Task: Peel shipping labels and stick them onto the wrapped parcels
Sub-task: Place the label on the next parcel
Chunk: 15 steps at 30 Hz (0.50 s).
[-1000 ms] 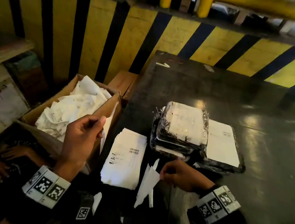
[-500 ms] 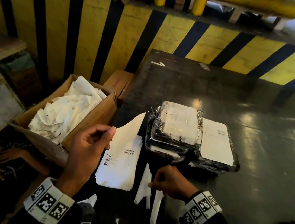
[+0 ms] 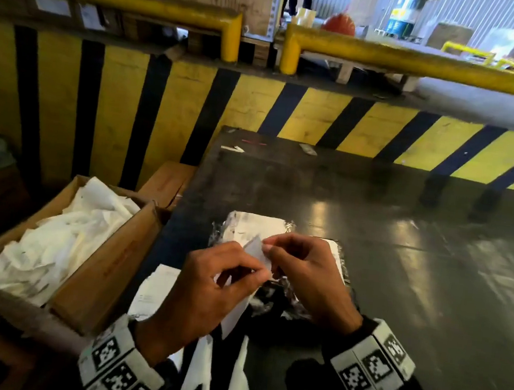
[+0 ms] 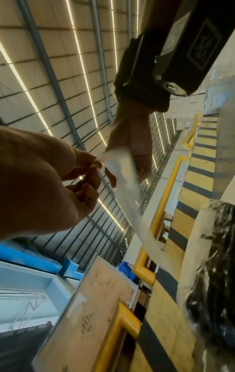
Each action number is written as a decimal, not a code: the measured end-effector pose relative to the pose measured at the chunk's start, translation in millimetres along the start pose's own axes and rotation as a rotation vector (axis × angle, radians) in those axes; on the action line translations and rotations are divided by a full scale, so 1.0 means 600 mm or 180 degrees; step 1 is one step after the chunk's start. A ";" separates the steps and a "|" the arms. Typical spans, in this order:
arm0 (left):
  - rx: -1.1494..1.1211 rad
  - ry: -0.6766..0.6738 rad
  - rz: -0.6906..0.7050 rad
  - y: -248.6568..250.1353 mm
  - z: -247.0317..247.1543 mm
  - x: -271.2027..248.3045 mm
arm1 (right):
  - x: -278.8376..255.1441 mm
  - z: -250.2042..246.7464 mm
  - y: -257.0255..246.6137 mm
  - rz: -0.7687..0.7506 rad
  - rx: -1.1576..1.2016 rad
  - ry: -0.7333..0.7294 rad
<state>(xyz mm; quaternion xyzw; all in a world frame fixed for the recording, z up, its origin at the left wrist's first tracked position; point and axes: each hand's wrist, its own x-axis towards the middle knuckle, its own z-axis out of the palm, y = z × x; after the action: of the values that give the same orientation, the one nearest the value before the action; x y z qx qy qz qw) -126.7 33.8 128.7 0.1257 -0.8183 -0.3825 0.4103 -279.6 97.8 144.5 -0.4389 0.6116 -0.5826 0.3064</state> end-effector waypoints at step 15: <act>-0.0572 0.0712 -0.1394 -0.023 0.167 0.101 | -0.044 -0.242 0.057 -0.0403 0.0433 0.0731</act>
<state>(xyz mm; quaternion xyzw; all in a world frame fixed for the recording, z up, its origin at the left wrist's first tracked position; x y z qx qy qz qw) -243.6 45.4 116.4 0.3045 -0.6839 -0.5170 0.4151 -403.6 183.6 126.5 -0.3853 0.5727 -0.6873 0.2261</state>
